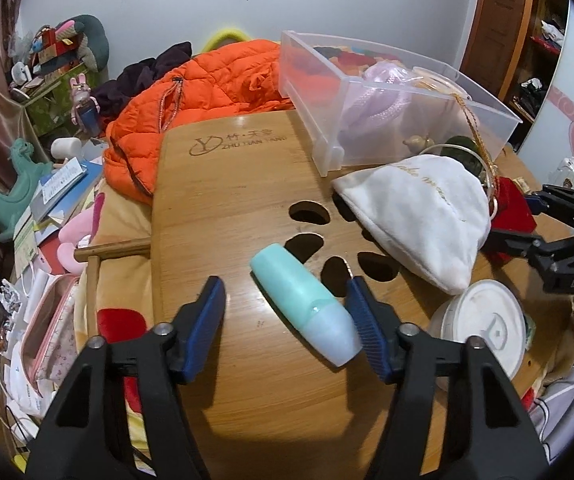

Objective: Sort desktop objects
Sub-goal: 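Grasp the mint roll-on bottle with left tool while right tool grasps red pouch, then lift and set down the red pouch with right tool while left tool holds mint bottle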

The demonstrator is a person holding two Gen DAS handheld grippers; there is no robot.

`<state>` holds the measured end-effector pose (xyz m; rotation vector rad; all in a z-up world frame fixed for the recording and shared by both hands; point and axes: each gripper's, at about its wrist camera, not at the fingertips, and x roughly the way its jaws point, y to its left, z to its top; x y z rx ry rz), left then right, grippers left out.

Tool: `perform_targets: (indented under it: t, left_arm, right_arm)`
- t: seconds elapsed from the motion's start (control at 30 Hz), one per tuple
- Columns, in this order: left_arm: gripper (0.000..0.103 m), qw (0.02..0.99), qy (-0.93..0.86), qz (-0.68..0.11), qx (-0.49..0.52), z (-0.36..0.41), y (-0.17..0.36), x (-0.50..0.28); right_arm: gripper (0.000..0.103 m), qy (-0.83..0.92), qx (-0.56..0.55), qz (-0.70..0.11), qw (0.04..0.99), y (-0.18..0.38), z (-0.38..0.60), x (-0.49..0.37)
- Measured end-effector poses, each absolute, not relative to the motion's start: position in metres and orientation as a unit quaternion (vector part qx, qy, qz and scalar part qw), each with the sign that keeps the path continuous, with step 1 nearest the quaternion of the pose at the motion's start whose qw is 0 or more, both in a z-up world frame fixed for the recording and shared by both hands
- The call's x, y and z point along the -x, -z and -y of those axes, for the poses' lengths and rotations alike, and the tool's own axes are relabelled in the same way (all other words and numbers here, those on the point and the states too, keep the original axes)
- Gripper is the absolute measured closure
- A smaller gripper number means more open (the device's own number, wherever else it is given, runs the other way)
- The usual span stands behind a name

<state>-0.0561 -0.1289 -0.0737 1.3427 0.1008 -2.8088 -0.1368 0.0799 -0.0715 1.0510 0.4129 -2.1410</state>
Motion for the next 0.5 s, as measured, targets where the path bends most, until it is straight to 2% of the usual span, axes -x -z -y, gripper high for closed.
perform_targets:
  t: [0.1,0.17,0.2,0.23,0.3,0.5]
  left_arm:
    - [0.057,0.019,0.903,-0.026,-0.428,0.129,0.073,0.055]
    - [0.073,0.027,0.905,-0.014,-0.425,0.127,0.074,0.055]
    - [0.076,0.030,0.905,-0.009,-0.424,0.127,0.074,0.056]
    - [0.079,0.030,0.905,-0.007,-0.423,0.127,0.074,0.056]
    - [0.079,0.032,0.906,-0.006,-0.421,0.126,0.074,0.058]
    - [0.079,0.025,0.913,-0.007,-0.406,0.118,0.066,0.056]
  right_arm:
    - [0.059,0.830,-0.405,-0.150,0.354,0.070,-0.088,0.136]
    - [0.061,0.831,-0.402,-0.144,0.357,0.069,-0.096,0.135]
    - [0.071,0.832,-0.400,-0.143,0.357,0.069,-0.097,0.134]
    - [0.076,0.835,-0.396,-0.142,0.356,0.067,-0.100,0.133]
    - [0.086,0.832,-0.397,-0.135,0.363,0.061,-0.106,0.132]
    - [0.092,0.835,-0.389,-0.135,0.365,0.054,-0.121,0.124]
